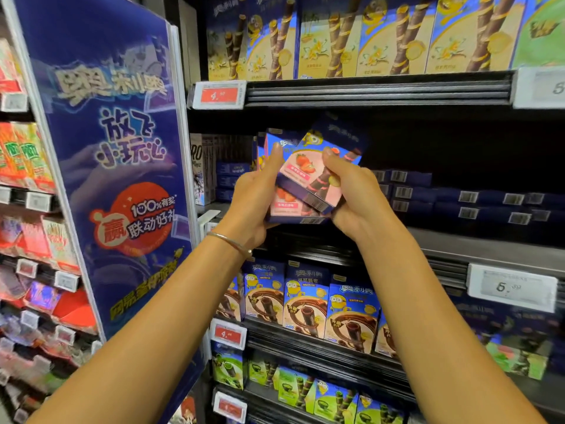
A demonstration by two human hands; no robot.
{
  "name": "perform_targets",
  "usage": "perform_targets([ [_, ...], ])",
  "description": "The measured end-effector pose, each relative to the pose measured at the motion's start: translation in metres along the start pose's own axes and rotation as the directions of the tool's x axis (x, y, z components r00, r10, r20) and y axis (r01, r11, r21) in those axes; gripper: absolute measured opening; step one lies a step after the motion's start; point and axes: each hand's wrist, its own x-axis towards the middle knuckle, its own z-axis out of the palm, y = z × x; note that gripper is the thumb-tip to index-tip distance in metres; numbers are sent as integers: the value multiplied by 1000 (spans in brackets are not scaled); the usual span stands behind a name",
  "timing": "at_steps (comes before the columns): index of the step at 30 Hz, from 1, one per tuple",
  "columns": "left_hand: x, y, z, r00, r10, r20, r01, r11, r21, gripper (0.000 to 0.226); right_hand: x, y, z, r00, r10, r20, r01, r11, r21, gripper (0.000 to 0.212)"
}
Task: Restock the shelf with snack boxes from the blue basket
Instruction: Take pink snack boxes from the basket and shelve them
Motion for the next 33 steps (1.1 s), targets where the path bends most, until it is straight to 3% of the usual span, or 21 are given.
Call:
perform_targets([
  [4, 10, -1, -15, 994, 58, -97, -62, 997, -41, 35, 10, -11, -4, 1000, 16, 7, -16, 1000, 26, 37],
  [8, 19, -2, -34, 966, 171, -193, -169, 985, 27, 27, 32, -23, -16, 977, -83, -198, 53, 987, -152, 45],
  [12, 25, -5, -47, 930, 203, -305, -216, 976, -8, 22, 61, -21, -27, 948, -109, -299, -16, 922, -387, 4],
  [18, 29, -12, -48, 902, 316, -294, -301, 949, 96, 16, 85, 1, -16, 961, 8, -277, -133, 891, -434, 17],
  [24, 34, -10, -51, 898, 306, -315, -282, 952, 122, 20, 92, 18, -14, 972, -9, -233, -169, 662, -730, 20],
  [26, 35, -9, -50, 895, 309, -321, -285, 951, 122, 20, 96, 19, -12, 965, -5, -263, -194, 661, -725, 18],
  [29, 39, -9, -50, 898, 291, -330, -274, 957, 99, 19, 98, 24, -12, 974, 29, -224, -195, 610, -768, 38],
  [32, 42, -9, -50, 905, 271, -328, -263, 962, 68, 24, 100, 28, -9, 979, 67, -191, -185, 677, -712, 41],
  [33, 43, -9, -51, 905, 272, -328, -266, 962, 62, 27, 101, 29, -9, 980, 60, -191, -184, 639, -747, 42],
])
